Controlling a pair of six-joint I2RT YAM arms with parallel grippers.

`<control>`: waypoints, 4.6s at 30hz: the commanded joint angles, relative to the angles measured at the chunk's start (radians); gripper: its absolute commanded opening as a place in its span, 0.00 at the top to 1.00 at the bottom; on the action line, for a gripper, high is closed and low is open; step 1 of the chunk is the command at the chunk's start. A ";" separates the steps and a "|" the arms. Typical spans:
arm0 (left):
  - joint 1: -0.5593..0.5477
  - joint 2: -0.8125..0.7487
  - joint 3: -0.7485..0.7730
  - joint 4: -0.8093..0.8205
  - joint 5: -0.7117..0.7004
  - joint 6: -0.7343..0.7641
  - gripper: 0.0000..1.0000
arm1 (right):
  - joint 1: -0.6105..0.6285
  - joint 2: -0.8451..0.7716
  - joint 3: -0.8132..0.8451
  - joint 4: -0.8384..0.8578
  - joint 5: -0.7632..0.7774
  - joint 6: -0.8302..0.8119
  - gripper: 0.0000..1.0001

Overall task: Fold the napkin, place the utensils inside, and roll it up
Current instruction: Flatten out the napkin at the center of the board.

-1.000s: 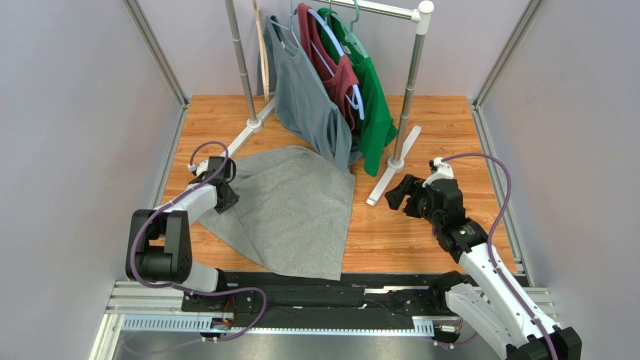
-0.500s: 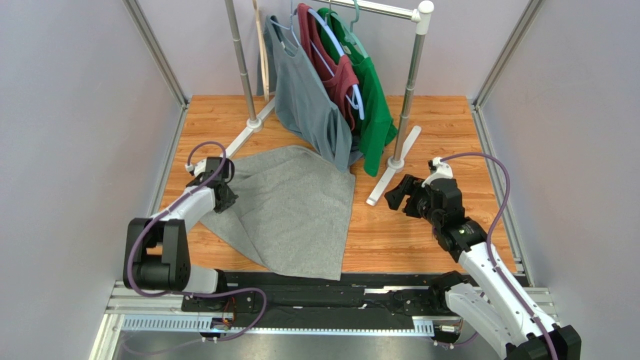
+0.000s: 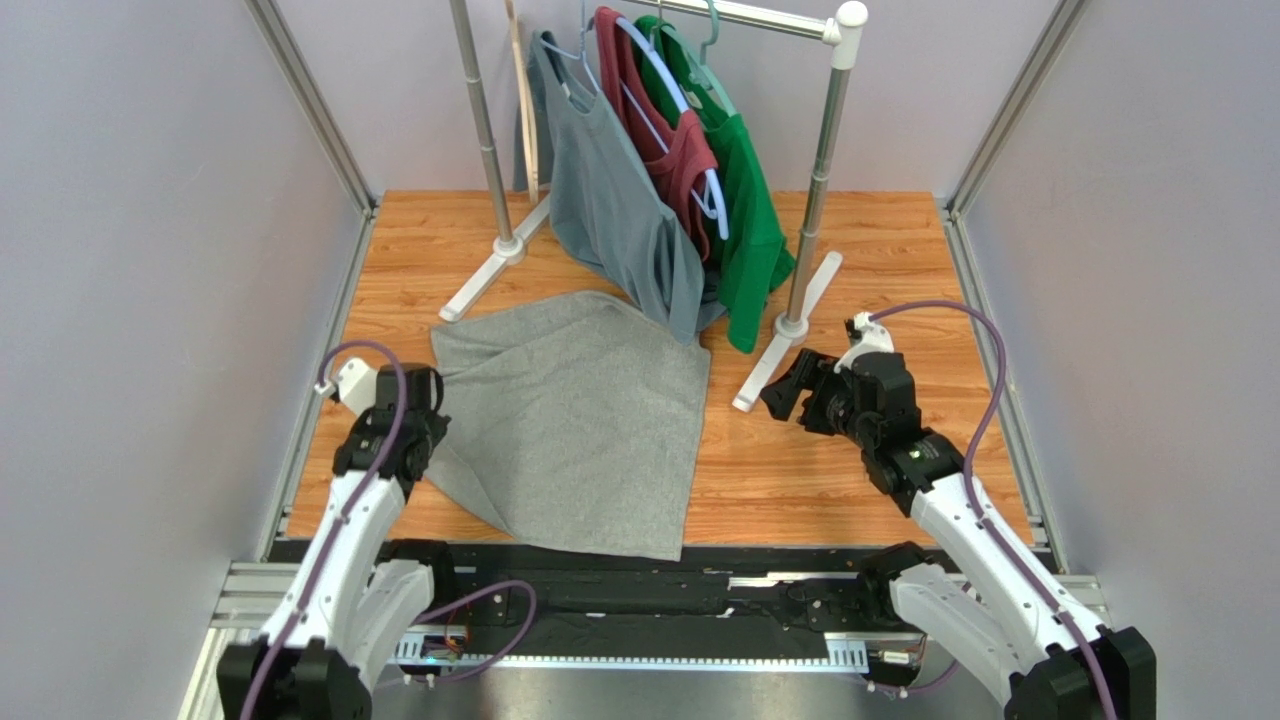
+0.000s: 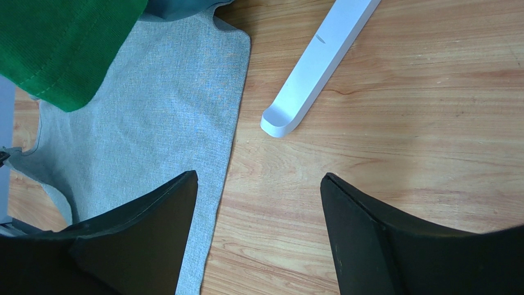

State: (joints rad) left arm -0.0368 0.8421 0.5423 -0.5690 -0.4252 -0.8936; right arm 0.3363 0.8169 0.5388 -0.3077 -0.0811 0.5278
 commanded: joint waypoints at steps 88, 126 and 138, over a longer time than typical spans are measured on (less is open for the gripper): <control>-0.138 0.439 0.084 0.480 0.419 0.206 0.16 | 0.576 0.432 0.084 0.381 0.095 -0.029 0.23; -0.029 0.790 0.395 0.483 0.563 0.231 0.17 | 0.656 0.800 0.400 0.336 0.095 0.003 0.23; -0.029 0.461 0.450 0.249 0.588 0.265 0.16 | 0.754 0.926 0.372 0.660 -0.216 0.173 0.24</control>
State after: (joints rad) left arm -0.0715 1.4395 0.9142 -0.2077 0.1349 -0.6754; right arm 1.0794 1.6791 0.8928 0.1864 -0.1951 0.6247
